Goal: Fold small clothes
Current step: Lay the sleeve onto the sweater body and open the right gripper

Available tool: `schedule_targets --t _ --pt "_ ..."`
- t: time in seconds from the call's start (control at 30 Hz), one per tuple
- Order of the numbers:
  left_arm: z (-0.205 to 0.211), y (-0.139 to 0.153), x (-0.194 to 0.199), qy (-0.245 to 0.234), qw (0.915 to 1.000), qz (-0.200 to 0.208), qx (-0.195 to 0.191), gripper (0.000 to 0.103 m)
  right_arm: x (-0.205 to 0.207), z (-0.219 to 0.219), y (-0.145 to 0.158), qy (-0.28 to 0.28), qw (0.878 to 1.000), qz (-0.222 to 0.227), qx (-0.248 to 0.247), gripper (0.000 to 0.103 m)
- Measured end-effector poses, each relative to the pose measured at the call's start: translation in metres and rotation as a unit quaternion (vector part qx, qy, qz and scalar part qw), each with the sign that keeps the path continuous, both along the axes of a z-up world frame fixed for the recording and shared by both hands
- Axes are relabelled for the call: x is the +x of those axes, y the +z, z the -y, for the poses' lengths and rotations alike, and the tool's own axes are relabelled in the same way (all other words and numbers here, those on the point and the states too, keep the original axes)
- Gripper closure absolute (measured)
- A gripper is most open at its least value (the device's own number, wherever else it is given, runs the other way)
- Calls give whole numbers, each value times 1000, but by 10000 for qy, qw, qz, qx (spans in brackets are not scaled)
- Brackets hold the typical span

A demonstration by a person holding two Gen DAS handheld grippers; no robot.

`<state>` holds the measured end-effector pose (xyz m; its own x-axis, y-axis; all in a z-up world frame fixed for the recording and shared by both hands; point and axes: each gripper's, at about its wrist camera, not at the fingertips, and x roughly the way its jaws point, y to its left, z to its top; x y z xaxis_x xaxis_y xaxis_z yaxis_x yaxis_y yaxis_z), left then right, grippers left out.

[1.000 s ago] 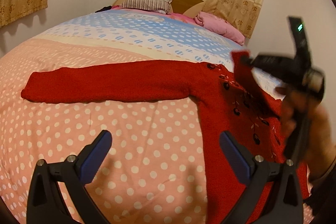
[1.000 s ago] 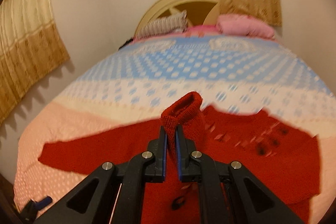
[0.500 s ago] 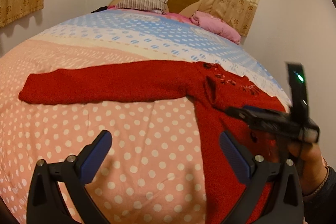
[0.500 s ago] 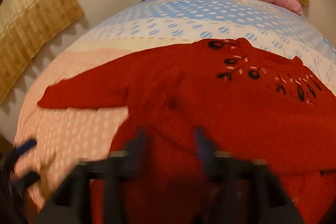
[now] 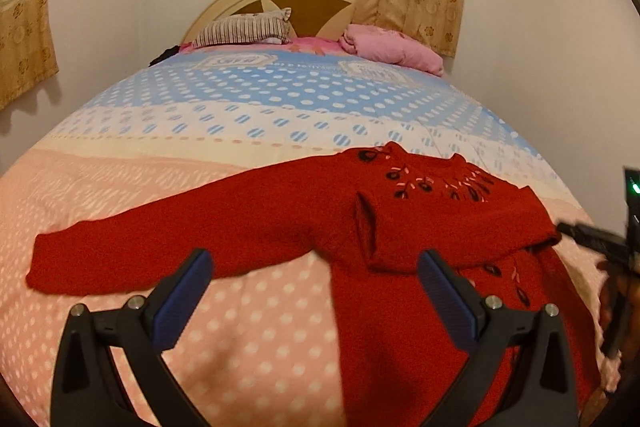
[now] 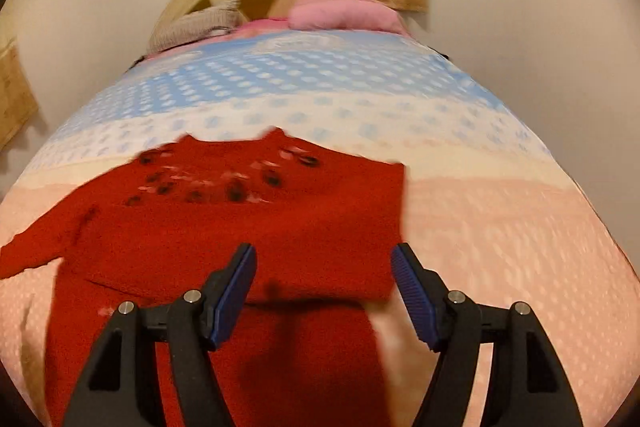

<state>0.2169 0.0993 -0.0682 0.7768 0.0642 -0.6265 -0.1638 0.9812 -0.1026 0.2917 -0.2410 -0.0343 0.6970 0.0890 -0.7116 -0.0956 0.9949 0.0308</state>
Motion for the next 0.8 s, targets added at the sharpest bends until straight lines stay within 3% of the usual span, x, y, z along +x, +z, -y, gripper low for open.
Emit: schedule_targets --t 0.2,0.23,0.27,0.3,0.4,0.53,0.73,0.8 --pt "19 -25 34 -94 9996 -271 5 0 -38 33 -28 208 9979 -513 348 33" --pt "21 -31 45 -5 9994 -339 92 0 -43 38 -32 200 9977 -568 301 42" --pt "23 -35 52 20 9991 -388 141 0 -45 42 -40 184 9973 -661 249 71" --pt "24 -39 58 65 9987 -457 207 0 -47 47 -48 187 9959 -824 319 83" --pt "23 -51 67 238 9973 -654 253 0 -60 51 -54 344 9934 -913 611 96" --pt "24 -61 64 390 9947 -830 469 0 -83 48 -52 589 9935 -879 429 97" --pt "18 -67 64 484 9938 -949 322 0 -92 49 -55 541 9943 -851 346 97" --pt "18 -68 63 443 9937 -966 347 0 -95 49 -52 467 9958 -752 236 92"
